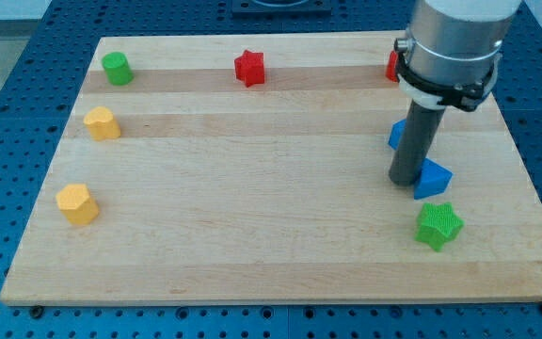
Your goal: Nudge the blue cube a bit right
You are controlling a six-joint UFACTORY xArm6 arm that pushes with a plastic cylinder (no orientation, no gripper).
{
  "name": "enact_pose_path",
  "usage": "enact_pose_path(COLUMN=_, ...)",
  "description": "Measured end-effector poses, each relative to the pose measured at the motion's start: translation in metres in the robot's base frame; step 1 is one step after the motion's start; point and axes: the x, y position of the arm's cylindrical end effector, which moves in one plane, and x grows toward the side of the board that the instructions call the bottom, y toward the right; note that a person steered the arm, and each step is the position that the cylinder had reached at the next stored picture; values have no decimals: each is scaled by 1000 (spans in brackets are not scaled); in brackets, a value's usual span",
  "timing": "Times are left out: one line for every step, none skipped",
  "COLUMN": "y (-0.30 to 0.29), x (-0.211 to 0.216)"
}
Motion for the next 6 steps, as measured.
enact_pose_path(y=-81, x=3)
enact_pose_path(y=-126, x=-26)
enact_pose_path(y=-78, x=-61)
enact_pose_path(y=-20, x=-69)
enact_pose_path(y=0, x=-69)
enact_pose_path(y=-15, x=-89)
